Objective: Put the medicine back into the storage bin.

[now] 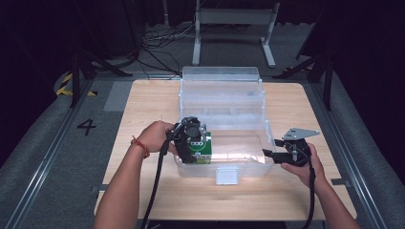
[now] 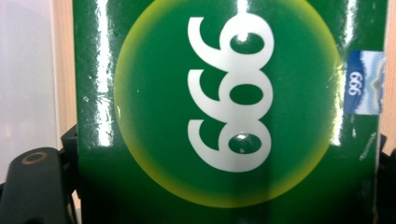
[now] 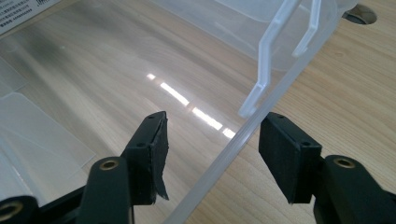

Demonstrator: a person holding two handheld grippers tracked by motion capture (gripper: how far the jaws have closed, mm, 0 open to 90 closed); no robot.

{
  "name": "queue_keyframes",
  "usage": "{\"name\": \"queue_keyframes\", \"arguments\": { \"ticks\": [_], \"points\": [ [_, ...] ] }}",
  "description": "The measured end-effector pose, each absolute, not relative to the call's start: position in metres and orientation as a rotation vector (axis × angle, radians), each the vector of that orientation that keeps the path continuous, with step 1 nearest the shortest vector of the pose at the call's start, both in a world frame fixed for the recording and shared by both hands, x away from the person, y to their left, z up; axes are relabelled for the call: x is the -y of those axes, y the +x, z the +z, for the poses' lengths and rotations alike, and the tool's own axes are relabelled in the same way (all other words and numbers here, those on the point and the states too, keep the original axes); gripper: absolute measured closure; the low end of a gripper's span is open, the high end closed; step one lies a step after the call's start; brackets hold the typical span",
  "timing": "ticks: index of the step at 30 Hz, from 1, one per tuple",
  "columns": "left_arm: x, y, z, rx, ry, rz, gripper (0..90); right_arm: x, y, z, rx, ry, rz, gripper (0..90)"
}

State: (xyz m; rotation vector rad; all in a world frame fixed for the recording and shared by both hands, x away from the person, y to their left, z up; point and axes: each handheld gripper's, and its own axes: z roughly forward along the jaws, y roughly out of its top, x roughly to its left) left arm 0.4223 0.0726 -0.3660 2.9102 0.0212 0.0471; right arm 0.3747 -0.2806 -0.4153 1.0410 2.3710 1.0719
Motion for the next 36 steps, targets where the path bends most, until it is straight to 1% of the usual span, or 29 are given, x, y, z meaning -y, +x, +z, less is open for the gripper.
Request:
{"name": "queue_keyframes", "arguments": {
  "ticks": [5,6,10,12,21,25,31,33,36],
  "points": [
    [-0.073,0.425,-0.367,-0.083,2.886,0.034,14.1,0.281,0.375,-0.416,-2.373,1.039,1.080,41.5],
    [-0.073,0.425,-0.367,-0.083,2.886,0.034,13.9,0.280,0.375,-0.416,-2.383,1.030,1.079,39.2],
    [-0.070,0.425,-0.368,-0.063,2.913,0.046,13.8,0.276,0.375,-0.417,-2.386,1.010,1.049,36.9],
    [-0.069,0.425,-0.369,-0.068,2.907,0.029,13.8,0.276,0.375,-0.417,-2.385,1.010,1.054,36.6],
    [-0.063,0.425,-0.370,-0.051,2.932,0.058,13.4,0.277,0.375,-0.418,-2.384,1.013,1.061,36.4],
    [-0.061,0.424,-0.371,-0.049,2.913,0.073,13.5,0.277,0.375,-0.418,-2.383,1.014,1.062,36.3],
    [-0.060,0.424,-0.373,-0.041,2.895,0.049,13.7,0.277,0.375,-0.418,-2.380,1.011,1.063,36.2],
    [-0.058,0.423,-0.374,-0.024,2.927,0.065,13.6,0.277,0.375,-0.418,-2.379,1.011,1.065,36.2],
    [-0.054,0.419,-0.376,-0.043,3.003,0.101,12.9,0.277,0.375,-0.418,-2.379,1.011,1.064,36.2]
  ]
}}
